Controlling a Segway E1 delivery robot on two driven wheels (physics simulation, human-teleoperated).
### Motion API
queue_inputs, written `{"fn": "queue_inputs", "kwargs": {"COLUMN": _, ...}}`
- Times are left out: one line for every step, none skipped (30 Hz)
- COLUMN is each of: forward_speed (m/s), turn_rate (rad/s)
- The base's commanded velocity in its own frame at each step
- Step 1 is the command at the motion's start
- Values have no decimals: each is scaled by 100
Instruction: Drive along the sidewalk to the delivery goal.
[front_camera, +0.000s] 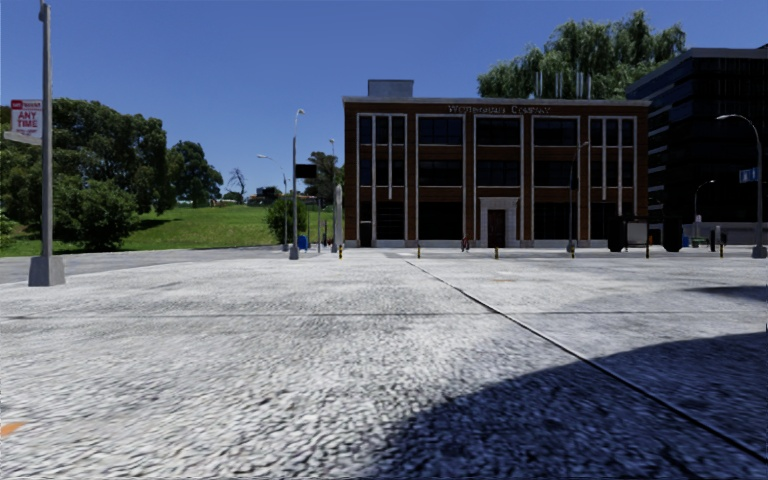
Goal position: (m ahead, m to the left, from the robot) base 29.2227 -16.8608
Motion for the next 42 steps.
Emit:
{"fn": "queue_inputs", "kwargs": {"forward_speed": 200, "turn_rate": 0}}
{"fn": "queue_inputs", "kwargs": {"forward_speed": 200, "turn_rate": 0}}
{"fn": "queue_inputs", "kwargs": {"forward_speed": 200, "turn_rate": 0}}
{"fn": "queue_inputs", "kwargs": {"forward_speed": 200, "turn_rate": 0}}
{"fn": "queue_inputs", "kwargs": {"forward_speed": 200, "turn_rate": 0}}
{"fn": "queue_inputs", "kwargs": {"forward_speed": 200, "turn_rate": 0}}
{"fn": "queue_inputs", "kwargs": {"forward_speed": 200, "turn_rate": 0}}
{"fn": "queue_inputs", "kwargs": {"forward_speed": 200, "turn_rate": 0}}
{"fn": "queue_inputs", "kwargs": {"forward_speed": 200, "turn_rate": 0}}
{"fn": "queue_inputs", "kwargs": {"forward_speed": 200, "turn_rate": 0}}
{"fn": "queue_inputs", "kwargs": {"forward_speed": 200, "turn_rate": 0}}
{"fn": "queue_inputs", "kwargs": {"forward_speed": 200, "turn_rate": 0}}
{"fn": "queue_inputs", "kwargs": {"forward_speed": 200, "turn_rate": 0}}
{"fn": "queue_inputs", "kwargs": {"forward_speed": 200, "turn_rate": 0}}
{"fn": "queue_inputs", "kwargs": {"forward_speed": 200, "turn_rate": 0}}
{"fn": "queue_inputs", "kwargs": {"forward_speed": 200, "turn_rate": 0}}
{"fn": "queue_inputs", "kwargs": {"forward_speed": 200, "turn_rate": 0}}
{"fn": "queue_inputs", "kwargs": {"forward_speed": 200, "turn_rate": 0}}
{"fn": "queue_inputs", "kwargs": {"forward_speed": 200, "turn_rate": 0}}
{"fn": "queue_inputs", "kwargs": {"forward_speed": 200, "turn_rate": 0}}
{"fn": "queue_inputs", "kwargs": {"forward_speed": 200, "turn_rate": 0}}
{"fn": "queue_inputs", "kwargs": {"forward_speed": 200, "turn_rate": 0}}
{"fn": "queue_inputs", "kwargs": {"forward_speed": 200, "turn_rate": 0}}
{"fn": "queue_inputs", "kwargs": {"forward_speed": 200, "turn_rate": 0}}
{"fn": "queue_inputs", "kwargs": {"forward_speed": 200, "turn_rate": 0}}
{"fn": "queue_inputs", "kwargs": {"forward_speed": 200, "turn_rate": 0}}
{"fn": "queue_inputs", "kwargs": {"forward_speed": 200, "turn_rate": 0}}
{"fn": "queue_inputs", "kwargs": {"forward_speed": 200, "turn_rate": 0}}
{"fn": "queue_inputs", "kwargs": {"forward_speed": 200, "turn_rate": 0}}
{"fn": "queue_inputs", "kwargs": {"forward_speed": 200, "turn_rate": 0}}
{"fn": "queue_inputs", "kwargs": {"forward_speed": 200, "turn_rate": 0}}
{"fn": "queue_inputs", "kwargs": {"forward_speed": 200, "turn_rate": 0}}
{"fn": "queue_inputs", "kwargs": {"forward_speed": 200, "turn_rate": 0}}
{"fn": "queue_inputs", "kwargs": {"forward_speed": 200, "turn_rate": 0}}
{"fn": "queue_inputs", "kwargs": {"forward_speed": 200, "turn_rate": 0}}
{"fn": "queue_inputs", "kwargs": {"forward_speed": 200, "turn_rate": 0}}
{"fn": "queue_inputs", "kwargs": {"forward_speed": 200, "turn_rate": 0}}
{"fn": "queue_inputs", "kwargs": {"forward_speed": 200, "turn_rate": 0}}
{"fn": "queue_inputs", "kwargs": {"forward_speed": 200, "turn_rate": 0}}
{"fn": "queue_inputs", "kwargs": {"forward_speed": 200, "turn_rate": 0}}
{"fn": "queue_inputs", "kwargs": {"forward_speed": 200, "turn_rate": 0}}
{"fn": "queue_inputs", "kwargs": {"forward_speed": 200, "turn_rate": 0}}
